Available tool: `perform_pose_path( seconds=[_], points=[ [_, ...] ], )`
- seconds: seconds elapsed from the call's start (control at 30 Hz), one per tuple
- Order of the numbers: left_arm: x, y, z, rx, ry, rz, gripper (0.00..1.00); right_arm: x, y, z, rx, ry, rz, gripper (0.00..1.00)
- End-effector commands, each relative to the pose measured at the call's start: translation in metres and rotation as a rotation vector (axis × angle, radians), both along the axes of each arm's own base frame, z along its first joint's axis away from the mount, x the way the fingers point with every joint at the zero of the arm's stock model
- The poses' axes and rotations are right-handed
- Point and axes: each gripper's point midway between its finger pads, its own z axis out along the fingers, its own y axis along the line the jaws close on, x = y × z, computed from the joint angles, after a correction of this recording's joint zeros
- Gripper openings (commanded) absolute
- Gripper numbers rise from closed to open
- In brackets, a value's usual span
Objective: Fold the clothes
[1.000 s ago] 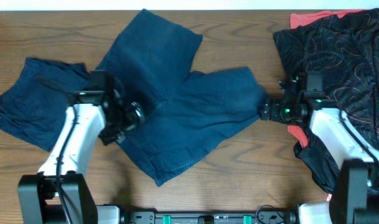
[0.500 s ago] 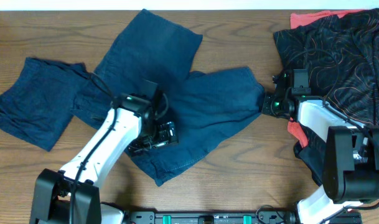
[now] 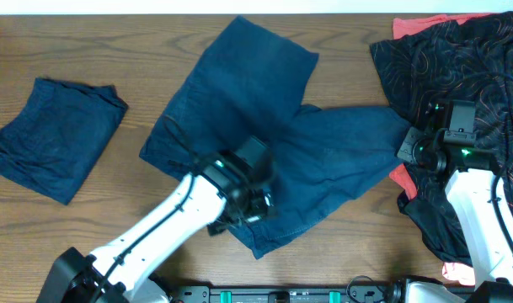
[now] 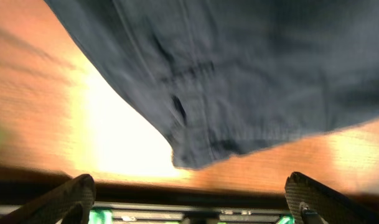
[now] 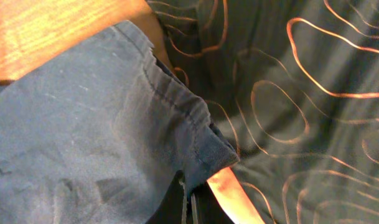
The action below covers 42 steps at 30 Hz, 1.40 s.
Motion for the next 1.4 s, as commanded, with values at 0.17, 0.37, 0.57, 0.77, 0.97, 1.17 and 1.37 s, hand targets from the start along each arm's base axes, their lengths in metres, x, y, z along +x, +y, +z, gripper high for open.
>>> perform_pose_path(
  seconds=[0.17, 0.37, 0.57, 0.77, 0.97, 1.17, 1.37],
  points=[
    [-0.048, -0.033, -0.029, -0.001, 0.069, 0.209, 0.98, -0.005, -0.008, -0.002, -0.043, 0.024, -0.01, 0.01],
    [-0.055, -0.035, -0.051, -0.01, 0.094, 0.358, 0.98, -0.007, -0.008, -0.003, -0.045, 0.036, -0.003, 0.01],
    [-0.047, -0.04, -0.077, -0.077, 0.068, 0.498, 0.98, -0.007, -0.007, -0.003, -0.044, 0.036, -0.003, 0.01],
    [-0.031, -0.04, -0.086, -0.114, -0.016, 0.565, 0.91, -0.008, -0.007, -0.004, -0.044, 0.038, -0.003, 0.01],
    [-0.035, -0.025, -0.09, -0.05, -0.018, 0.548, 0.11, -0.01, -0.009, -0.004, -0.05, 0.047, -0.004, 0.01],
    [-0.032, 0.011, -0.087, 0.035, -0.015, 0.433, 0.06, -0.021, -0.02, -0.007, -0.077, 0.089, -0.057, 0.01],
    [-0.018, 0.027, -0.04, -0.032, -0.098, 0.27, 0.06, -0.035, -0.018, 0.005, -0.068, 0.089, -0.055, 0.01]
  ],
)
